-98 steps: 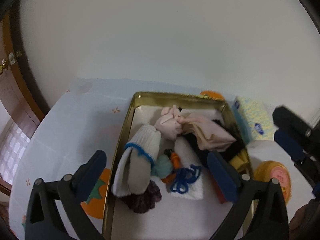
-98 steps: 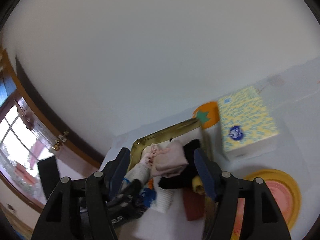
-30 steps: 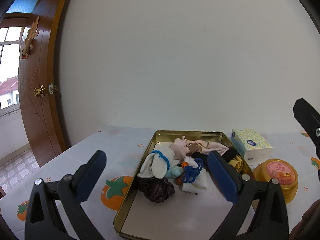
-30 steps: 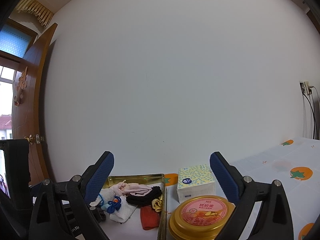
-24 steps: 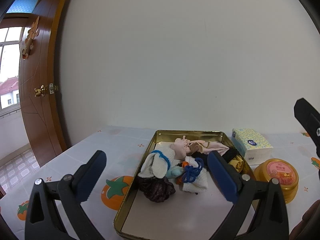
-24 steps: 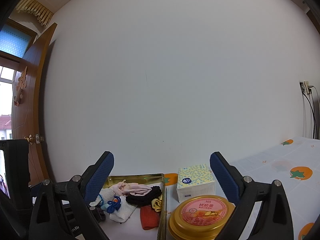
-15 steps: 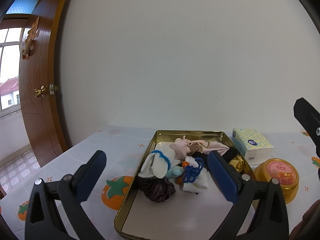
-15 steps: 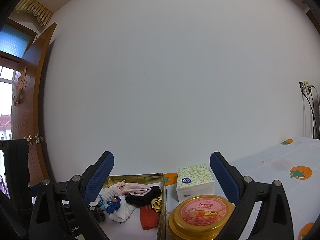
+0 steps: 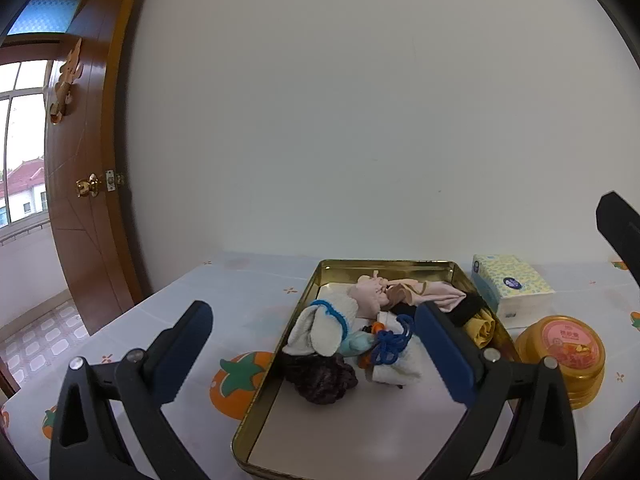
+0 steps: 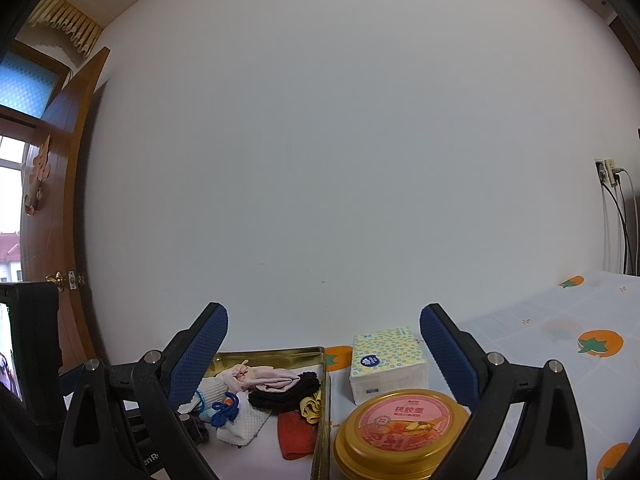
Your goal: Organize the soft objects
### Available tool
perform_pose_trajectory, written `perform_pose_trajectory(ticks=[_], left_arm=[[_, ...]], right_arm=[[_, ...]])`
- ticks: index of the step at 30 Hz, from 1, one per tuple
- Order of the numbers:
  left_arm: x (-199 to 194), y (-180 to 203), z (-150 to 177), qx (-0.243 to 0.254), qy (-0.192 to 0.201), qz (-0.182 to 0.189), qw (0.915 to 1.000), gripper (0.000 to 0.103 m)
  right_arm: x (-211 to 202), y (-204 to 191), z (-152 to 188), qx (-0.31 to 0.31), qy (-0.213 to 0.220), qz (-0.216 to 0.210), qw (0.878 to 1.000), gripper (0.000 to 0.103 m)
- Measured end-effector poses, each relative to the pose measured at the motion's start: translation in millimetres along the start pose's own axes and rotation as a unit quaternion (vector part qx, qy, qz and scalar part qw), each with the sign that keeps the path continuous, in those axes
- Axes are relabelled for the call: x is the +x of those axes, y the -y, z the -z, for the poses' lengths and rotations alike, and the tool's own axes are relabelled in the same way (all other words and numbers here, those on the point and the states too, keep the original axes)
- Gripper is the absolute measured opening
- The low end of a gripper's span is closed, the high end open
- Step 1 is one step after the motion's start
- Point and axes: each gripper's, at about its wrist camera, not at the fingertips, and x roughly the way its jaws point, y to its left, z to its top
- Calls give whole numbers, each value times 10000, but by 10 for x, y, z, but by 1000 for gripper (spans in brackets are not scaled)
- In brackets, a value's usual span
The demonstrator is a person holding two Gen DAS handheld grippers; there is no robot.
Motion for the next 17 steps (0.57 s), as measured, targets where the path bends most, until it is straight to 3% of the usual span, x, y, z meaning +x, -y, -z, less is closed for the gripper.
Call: perform_pose_trajectory(ticks=[4,17], left_arm=[[-18,17,0,20,57,135,9999,103],[43,-10,3,-79,-66,87,9999,103]], right_arm=[[0,3,-3,0,-9,4,10000,99],[-1,8,-8,24,-47,52,10000,99]])
